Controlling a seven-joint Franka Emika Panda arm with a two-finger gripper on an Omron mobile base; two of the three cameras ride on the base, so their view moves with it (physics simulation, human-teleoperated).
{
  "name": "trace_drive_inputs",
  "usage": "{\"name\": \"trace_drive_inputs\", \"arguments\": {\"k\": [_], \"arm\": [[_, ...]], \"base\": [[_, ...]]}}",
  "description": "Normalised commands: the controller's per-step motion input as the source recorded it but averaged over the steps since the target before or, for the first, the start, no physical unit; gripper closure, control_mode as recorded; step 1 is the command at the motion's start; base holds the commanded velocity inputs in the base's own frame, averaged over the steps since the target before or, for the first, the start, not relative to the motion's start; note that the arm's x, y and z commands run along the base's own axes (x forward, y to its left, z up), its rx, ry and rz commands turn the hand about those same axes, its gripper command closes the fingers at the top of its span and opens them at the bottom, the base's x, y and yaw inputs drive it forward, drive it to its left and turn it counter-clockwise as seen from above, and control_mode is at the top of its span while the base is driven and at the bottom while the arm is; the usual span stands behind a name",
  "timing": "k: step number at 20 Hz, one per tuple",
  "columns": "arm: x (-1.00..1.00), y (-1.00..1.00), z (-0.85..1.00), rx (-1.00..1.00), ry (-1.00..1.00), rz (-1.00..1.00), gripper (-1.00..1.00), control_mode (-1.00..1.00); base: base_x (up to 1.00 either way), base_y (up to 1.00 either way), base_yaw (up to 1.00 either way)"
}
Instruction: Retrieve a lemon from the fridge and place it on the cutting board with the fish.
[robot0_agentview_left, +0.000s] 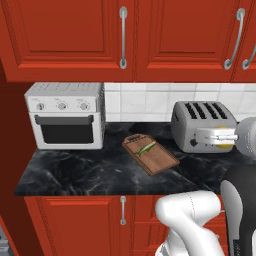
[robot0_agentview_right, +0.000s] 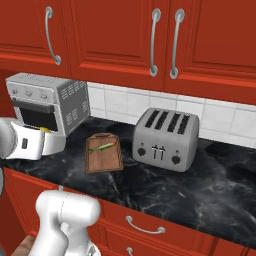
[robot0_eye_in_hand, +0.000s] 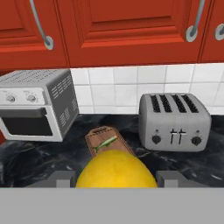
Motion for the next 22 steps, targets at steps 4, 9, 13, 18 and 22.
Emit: {"name": "trace_drive_inputs", "arguments": {"k": [4,9,13,18,22], "arm": [[0.00,0.00,0.00,0.00,0.00,0.00,1.00,1.00],[0.00,0.00,0.00,0.00,0.00,0.00,1.00,-1.00],[0.00,0.00,-0.07,0.00,0.12,0.00,1.00,-1.00],[0.12,0.00,-0.35,0.00,0.25,0.00,1.00,-1.00],[0.26,0.01,-0.50,-0.01,0.18,0.00,1.00,-1.00]], "base": [[0.00,0.00,0.00],[0.00,0.00,0.00],[0.00,0.00,0.00],[0.00,0.00,0.00],[0.00,0.00,0.00]]}}
